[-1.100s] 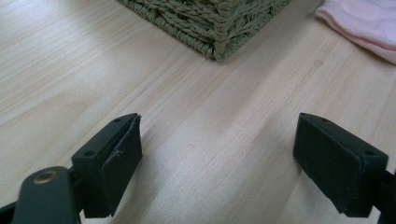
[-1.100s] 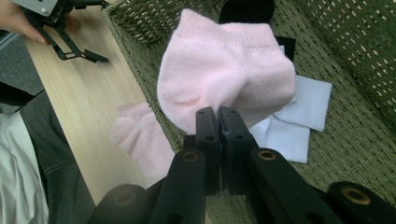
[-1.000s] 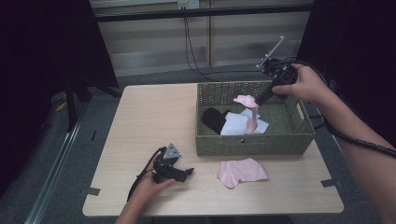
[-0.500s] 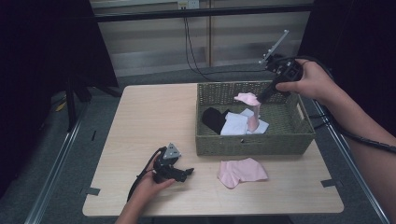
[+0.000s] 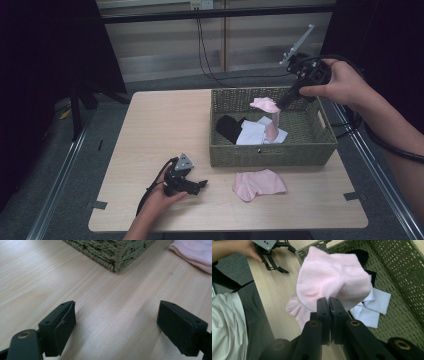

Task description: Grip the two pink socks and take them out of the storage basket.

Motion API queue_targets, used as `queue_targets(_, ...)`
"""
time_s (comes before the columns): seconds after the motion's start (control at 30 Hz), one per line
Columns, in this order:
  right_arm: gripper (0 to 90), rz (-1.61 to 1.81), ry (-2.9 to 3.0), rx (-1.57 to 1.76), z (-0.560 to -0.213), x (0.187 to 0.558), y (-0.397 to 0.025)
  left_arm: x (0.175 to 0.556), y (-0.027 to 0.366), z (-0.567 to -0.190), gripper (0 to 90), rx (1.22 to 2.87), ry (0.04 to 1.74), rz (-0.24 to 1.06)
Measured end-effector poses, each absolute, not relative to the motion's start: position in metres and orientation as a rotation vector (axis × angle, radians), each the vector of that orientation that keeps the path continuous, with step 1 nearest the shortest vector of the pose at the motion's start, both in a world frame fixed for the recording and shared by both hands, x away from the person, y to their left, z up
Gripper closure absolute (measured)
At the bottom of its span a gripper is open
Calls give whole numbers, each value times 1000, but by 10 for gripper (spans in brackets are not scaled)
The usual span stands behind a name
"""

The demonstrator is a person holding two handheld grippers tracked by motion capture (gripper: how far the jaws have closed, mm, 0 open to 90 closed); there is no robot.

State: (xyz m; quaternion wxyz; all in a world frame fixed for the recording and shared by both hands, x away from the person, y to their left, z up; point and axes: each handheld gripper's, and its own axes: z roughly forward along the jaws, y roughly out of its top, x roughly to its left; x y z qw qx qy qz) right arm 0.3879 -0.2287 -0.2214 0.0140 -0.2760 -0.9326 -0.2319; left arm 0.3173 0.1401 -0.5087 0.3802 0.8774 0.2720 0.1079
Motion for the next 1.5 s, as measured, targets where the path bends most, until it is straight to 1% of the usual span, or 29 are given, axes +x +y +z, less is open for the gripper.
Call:
queue_targets(0.6,870,-771,-2914,-705,-220,351,-223,317,140,-509,151,2237,696,271)
queue_targets(0.8,869,-764,-2911,-658,-225,342,-221,317,140,-509,151,2239,694,267)
queue_targets(1.07,868,-745,-2897,-610,-238,334,-215,317,140,-509,151,2236,696,266)
queue_targets(1.5,865,-743,-2854,-613,-272,334,-208,317,140,-509,151,2231,698,269)
